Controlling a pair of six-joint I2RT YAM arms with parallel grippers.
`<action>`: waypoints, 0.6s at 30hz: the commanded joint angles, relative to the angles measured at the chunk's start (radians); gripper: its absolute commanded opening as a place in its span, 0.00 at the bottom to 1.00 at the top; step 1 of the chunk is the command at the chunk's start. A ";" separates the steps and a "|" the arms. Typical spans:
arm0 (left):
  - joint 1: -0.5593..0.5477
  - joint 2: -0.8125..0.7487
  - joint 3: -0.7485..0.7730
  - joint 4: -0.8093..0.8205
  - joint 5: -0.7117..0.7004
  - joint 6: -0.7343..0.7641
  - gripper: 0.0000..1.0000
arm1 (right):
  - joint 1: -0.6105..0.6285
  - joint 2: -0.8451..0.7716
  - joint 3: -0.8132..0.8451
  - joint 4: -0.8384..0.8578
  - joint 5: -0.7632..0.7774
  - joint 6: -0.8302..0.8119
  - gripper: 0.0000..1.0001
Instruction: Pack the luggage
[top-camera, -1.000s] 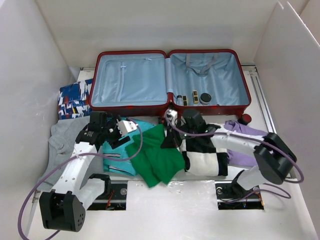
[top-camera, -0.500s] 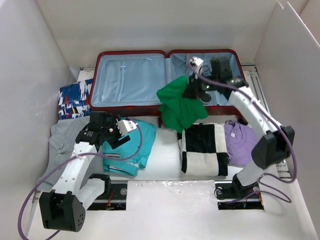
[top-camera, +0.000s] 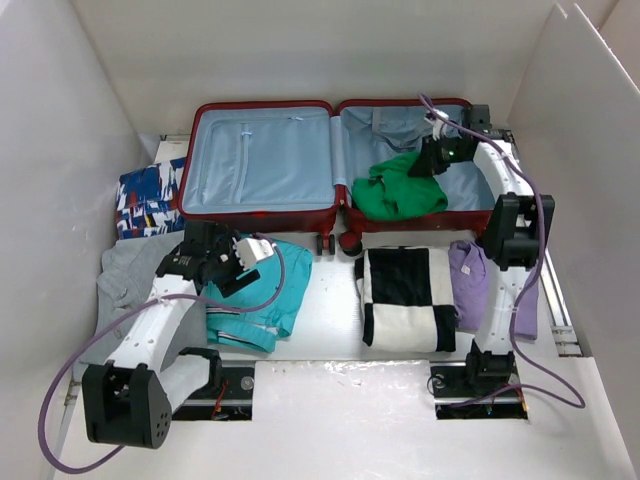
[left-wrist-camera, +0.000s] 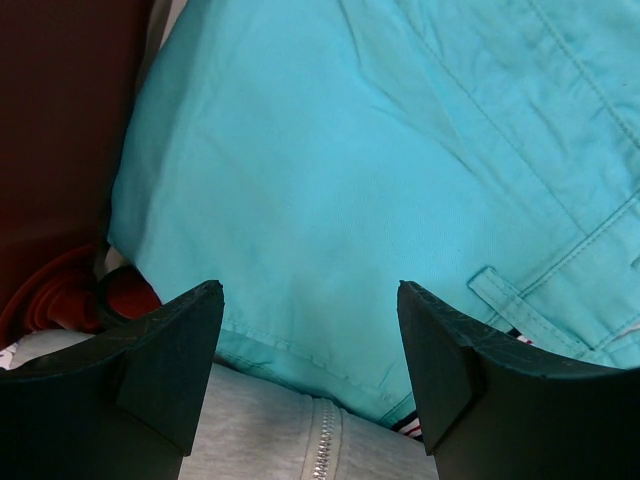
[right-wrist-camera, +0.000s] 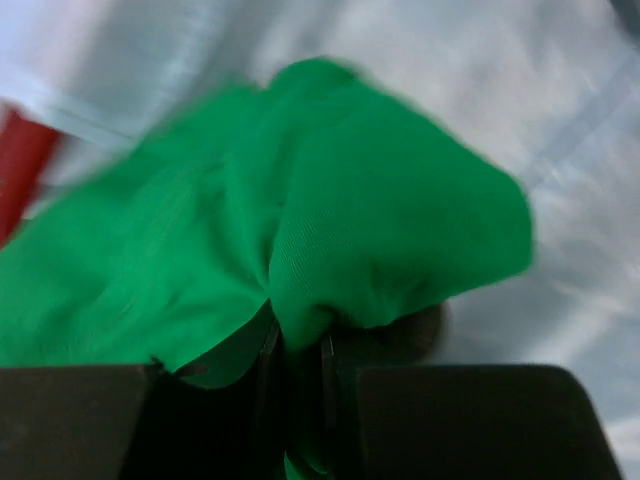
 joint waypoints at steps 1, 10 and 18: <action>0.004 0.033 0.041 0.020 -0.021 -0.010 0.67 | -0.064 0.020 0.074 0.070 -0.067 -0.035 0.00; 0.024 0.137 0.111 0.020 -0.032 0.009 0.67 | -0.137 0.196 0.169 0.144 -0.058 -0.015 0.00; 0.024 0.187 0.142 0.020 -0.053 0.029 0.67 | -0.169 0.169 0.149 0.110 0.109 -0.015 0.04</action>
